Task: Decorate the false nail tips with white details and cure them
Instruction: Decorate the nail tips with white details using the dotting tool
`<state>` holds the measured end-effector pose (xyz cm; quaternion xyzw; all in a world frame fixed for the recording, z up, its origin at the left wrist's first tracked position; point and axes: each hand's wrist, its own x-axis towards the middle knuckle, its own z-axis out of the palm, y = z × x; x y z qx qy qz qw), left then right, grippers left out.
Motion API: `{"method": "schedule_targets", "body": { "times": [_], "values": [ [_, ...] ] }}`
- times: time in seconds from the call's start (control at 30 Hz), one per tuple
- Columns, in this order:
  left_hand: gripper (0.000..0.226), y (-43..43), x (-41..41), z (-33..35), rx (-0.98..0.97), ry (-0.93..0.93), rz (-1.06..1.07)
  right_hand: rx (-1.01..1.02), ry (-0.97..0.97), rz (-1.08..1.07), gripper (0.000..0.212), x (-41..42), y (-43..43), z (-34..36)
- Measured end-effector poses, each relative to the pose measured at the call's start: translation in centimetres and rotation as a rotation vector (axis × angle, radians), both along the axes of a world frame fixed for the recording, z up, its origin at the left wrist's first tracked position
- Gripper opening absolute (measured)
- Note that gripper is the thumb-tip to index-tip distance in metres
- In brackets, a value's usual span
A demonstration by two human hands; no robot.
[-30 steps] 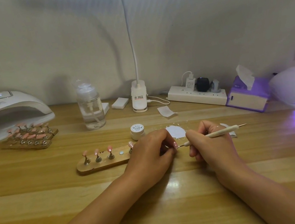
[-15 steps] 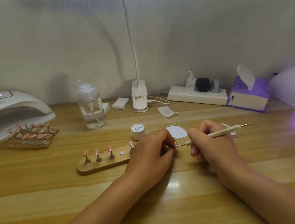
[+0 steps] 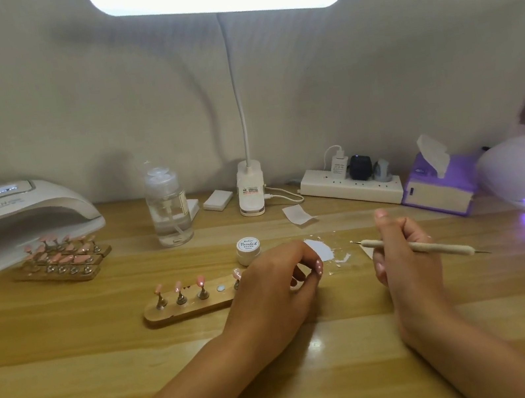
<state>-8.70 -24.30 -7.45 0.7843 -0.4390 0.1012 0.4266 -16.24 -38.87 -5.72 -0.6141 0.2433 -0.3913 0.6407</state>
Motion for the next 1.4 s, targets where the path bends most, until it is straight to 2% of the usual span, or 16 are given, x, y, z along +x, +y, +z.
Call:
{"method": "schedule_targets", "body": {
  "times": [0.2,0.27,0.4,0.57,0.67,0.8,1.0,1.4],
  "values": [
    [0.018,1.1,1.2,4.1,-0.184,-0.012,0.03,-0.025,0.022,0.078,0.034,0.1,0.1,-0.3],
    [0.018,1.6,1.3,4.5,-0.137,-0.021,0.047,-0.044,0.009,0.129,0.032,0.1,0.4,-0.3],
    [0.014,1.3,0.3,2.2,0.084,-0.024,0.117,-0.063,0.0,0.175,0.025,-0.1,0.5,-0.1],
    [0.015,0.6,-0.3,0.6,0.114,-0.033,0.153,0.022,0.03,0.248,0.016,-0.3,0.1,-0.1],
    [0.019,0.5,-0.1,-0.1,0.171,-0.019,0.135,-0.031,0.134,0.299,0.019,-0.2,0.2,-0.3],
    [0.016,0.4,0.4,-0.4,0.162,0.007,0.111,-0.106,0.187,0.288,0.025,-0.1,0.4,-0.5],
    [0.031,0.4,0.7,-0.4,0.123,0.054,0.07,-0.175,0.218,0.268,0.029,0.2,0.5,-0.9],
    [0.023,0.5,0.6,-0.3,0.127,0.066,0.069,-0.199,0.23,0.288,0.029,0.0,0.6,-0.8]
  ]
}}
